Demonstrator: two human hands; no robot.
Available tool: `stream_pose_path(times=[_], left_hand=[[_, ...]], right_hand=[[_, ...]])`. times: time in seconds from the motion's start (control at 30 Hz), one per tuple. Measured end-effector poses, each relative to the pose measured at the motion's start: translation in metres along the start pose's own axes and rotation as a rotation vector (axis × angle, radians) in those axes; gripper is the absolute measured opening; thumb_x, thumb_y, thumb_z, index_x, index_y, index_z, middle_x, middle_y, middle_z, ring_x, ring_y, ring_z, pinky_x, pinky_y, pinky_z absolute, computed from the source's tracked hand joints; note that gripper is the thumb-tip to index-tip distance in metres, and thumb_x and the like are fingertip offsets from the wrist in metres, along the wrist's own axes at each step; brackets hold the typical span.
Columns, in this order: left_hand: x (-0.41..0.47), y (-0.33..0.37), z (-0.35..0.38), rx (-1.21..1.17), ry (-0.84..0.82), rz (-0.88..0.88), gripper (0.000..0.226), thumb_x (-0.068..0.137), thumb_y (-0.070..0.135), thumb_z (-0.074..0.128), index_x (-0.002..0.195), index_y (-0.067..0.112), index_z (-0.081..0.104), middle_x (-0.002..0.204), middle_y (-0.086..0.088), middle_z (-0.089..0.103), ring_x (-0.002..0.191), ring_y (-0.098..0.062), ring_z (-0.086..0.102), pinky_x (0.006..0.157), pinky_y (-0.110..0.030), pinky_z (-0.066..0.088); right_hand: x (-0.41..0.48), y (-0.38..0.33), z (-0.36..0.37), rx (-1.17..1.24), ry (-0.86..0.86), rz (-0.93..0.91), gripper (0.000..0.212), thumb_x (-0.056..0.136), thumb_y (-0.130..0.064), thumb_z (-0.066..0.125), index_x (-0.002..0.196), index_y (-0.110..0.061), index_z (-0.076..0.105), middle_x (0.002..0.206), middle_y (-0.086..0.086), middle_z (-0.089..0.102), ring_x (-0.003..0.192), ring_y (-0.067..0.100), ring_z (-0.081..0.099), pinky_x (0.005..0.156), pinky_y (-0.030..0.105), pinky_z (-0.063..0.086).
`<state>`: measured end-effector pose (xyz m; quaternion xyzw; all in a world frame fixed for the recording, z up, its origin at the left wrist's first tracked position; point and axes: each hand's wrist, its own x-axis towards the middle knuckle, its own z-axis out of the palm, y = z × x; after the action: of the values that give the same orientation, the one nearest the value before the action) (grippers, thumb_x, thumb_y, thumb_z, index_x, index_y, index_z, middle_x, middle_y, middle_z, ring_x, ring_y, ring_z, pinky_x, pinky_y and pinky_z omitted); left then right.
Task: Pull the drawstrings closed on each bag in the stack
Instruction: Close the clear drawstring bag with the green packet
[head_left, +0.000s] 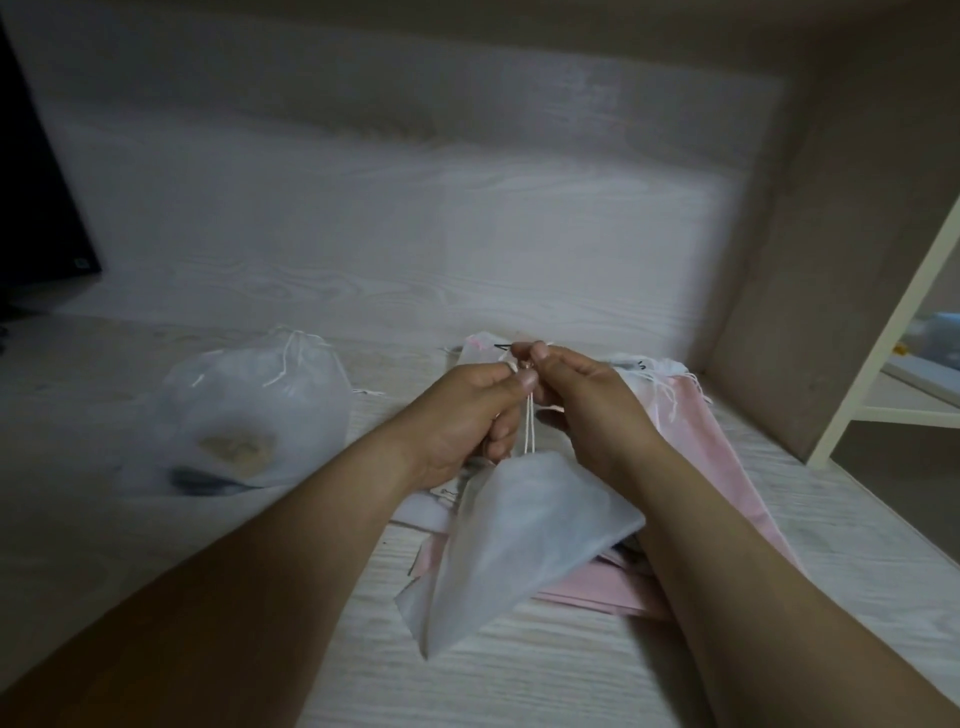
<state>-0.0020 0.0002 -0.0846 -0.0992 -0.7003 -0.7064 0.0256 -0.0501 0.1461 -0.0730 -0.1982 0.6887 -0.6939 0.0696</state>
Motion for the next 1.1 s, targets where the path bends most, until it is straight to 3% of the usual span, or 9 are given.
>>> stream_pose_path(times=[0.1, 0.17, 0.23, 0.3, 0.53, 0.63, 0.77, 0.93, 1.1], left_hand=[[0.003, -0.003, -0.003, 0.037, 0.115, 0.085, 0.033, 0.108, 0.024, 0.050, 0.089, 0.001, 0.063, 0.051, -0.002, 0.040, 0.042, -0.013, 0.035, 0.044, -0.024, 0.031], [0.005, -0.005, -0.007, 0.093, 0.185, 0.124, 0.037, 0.107, 0.026, 0.052, 0.077, 0.008, 0.063, 0.050, -0.002, 0.040, 0.043, -0.013, 0.034, 0.046, -0.025, 0.030], [0.007, -0.006, -0.011, 0.162, 0.218, 0.137, 0.032, 0.107, 0.028, 0.053, 0.089, 0.008, 0.071, 0.051, -0.001, 0.041, 0.045, -0.011, 0.035, 0.047, -0.022, 0.032], [0.008, -0.007, -0.011, 0.201, 0.215, 0.147, 0.030, 0.106, 0.029, 0.054, 0.099, 0.008, 0.074, 0.050, 0.002, 0.040, 0.046, -0.010, 0.037, 0.047, -0.020, 0.036], [0.011, -0.009, -0.013, 0.197, 0.430, 0.167, 0.036, 0.108, 0.034, 0.049, 0.092, 0.011, 0.072, 0.057, -0.004, 0.047, 0.049, -0.012, 0.045, 0.049, -0.018, 0.041], [0.013, -0.007, -0.019, 0.166, 0.512, 0.248, 0.037, 0.108, 0.033, 0.048, 0.091, 0.008, 0.070, 0.056, -0.002, 0.052, 0.052, -0.012, 0.051, 0.054, -0.021, 0.049], [0.010, 0.000, -0.015, 0.214, 0.425, 0.315, 0.035, 0.108, 0.031, 0.050, 0.099, 0.010, 0.075, 0.079, -0.006, 0.072, 0.075, -0.014, 0.069, 0.072, -0.022, 0.056], [0.003, 0.003, -0.006, 0.065, 0.237, 0.204, 0.035, 0.108, 0.028, 0.051, 0.111, -0.003, 0.068, 0.079, -0.028, 0.067, 0.048, -0.033, 0.065, 0.047, -0.033, 0.056], [0.003, 0.003, -0.008, 0.115, 0.250, 0.191, 0.034, 0.107, 0.030, 0.052, 0.112, 0.000, 0.069, 0.072, -0.020, 0.065, 0.043, -0.030, 0.063, 0.046, -0.030, 0.054]], right_hand=[[0.003, 0.002, -0.003, -0.074, -0.099, 0.161, 0.049, 0.091, -0.063, 0.063, 0.075, -0.020, 0.080, 0.081, 0.001, 0.075, 0.087, 0.026, 0.072, 0.098, 0.046, 0.054], [-0.006, 0.001, -0.004, -0.082, -0.205, 0.221, 0.045, 0.094, -0.051, 0.069, 0.076, -0.011, 0.079, 0.083, 0.010, 0.076, 0.080, 0.028, 0.072, 0.085, 0.038, 0.057], [-0.012, 0.001, -0.005, 0.000, -0.216, 0.220, 0.025, 0.096, -0.023, 0.072, 0.078, -0.005, 0.074, 0.080, 0.016, 0.072, 0.066, 0.025, 0.067, 0.064, 0.028, 0.055], [-0.015, 0.003, -0.005, 0.099, -0.214, 0.238, 0.013, 0.095, -0.004, 0.068, 0.084, 0.000, 0.073, 0.085, 0.022, 0.071, 0.066, 0.026, 0.068, 0.063, 0.028, 0.056], [-0.020, -0.007, -0.006, 0.530, -0.300, 0.431, 0.025, 0.099, -0.006, 0.054, 0.078, -0.007, 0.067, 0.071, 0.008, 0.065, 0.058, 0.018, 0.065, 0.058, 0.026, 0.057], [-0.017, -0.009, -0.006, 0.444, -0.230, 0.451, 0.020, 0.099, -0.008, 0.060, 0.081, -0.006, 0.067, 0.063, 0.004, 0.063, 0.049, 0.014, 0.061, 0.050, 0.019, 0.052], [-0.012, -0.005, -0.001, -0.016, -0.243, 0.263, 0.016, 0.095, -0.004, 0.067, 0.081, -0.002, 0.074, 0.068, 0.004, 0.072, 0.060, 0.010, 0.068, 0.061, 0.016, 0.053], [-0.021, -0.004, -0.001, 0.035, -0.364, 0.284, 0.031, 0.099, -0.013, 0.064, 0.071, 0.000, 0.065, 0.069, 0.002, 0.068, 0.067, 0.010, 0.067, 0.065, 0.018, 0.052], [-0.027, -0.006, 0.000, 0.120, -0.383, 0.287, 0.028, 0.102, -0.008, 0.059, 0.076, 0.002, 0.062, 0.066, 0.000, 0.070, 0.071, 0.005, 0.069, 0.062, 0.015, 0.052]])
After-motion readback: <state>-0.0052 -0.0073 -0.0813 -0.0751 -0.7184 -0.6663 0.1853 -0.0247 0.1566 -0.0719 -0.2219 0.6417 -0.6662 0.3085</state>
